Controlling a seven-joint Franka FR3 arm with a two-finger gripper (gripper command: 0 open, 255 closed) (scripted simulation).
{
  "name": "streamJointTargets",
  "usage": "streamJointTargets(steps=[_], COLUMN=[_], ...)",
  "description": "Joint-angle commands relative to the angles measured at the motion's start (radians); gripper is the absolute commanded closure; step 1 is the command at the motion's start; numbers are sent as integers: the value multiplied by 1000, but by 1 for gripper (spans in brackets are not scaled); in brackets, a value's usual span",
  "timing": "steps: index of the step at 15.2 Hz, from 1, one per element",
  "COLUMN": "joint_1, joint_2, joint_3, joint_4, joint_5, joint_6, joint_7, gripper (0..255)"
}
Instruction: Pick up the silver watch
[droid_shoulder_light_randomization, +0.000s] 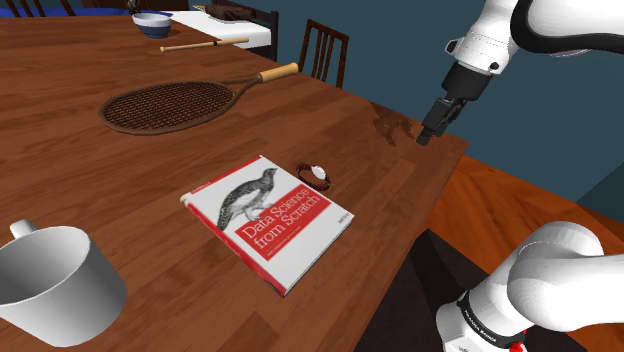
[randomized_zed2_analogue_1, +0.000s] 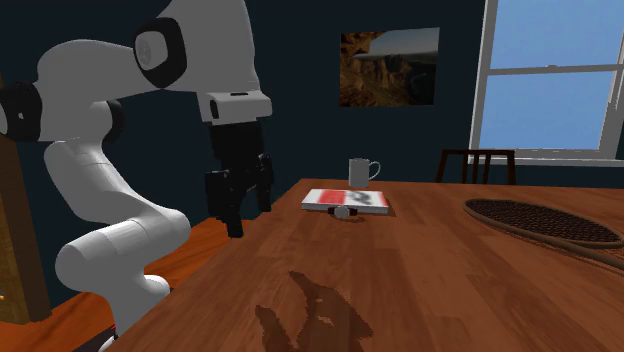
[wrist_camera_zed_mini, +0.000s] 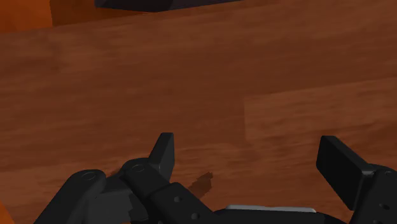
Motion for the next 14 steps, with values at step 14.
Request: streamJointTargets(steps=[14], joint_1=[75], joint_2=[242], joint_3=[285], joint_4=[196], joint_5=[152], joint_6=[-6], joint_7=[368], gripper=[0])
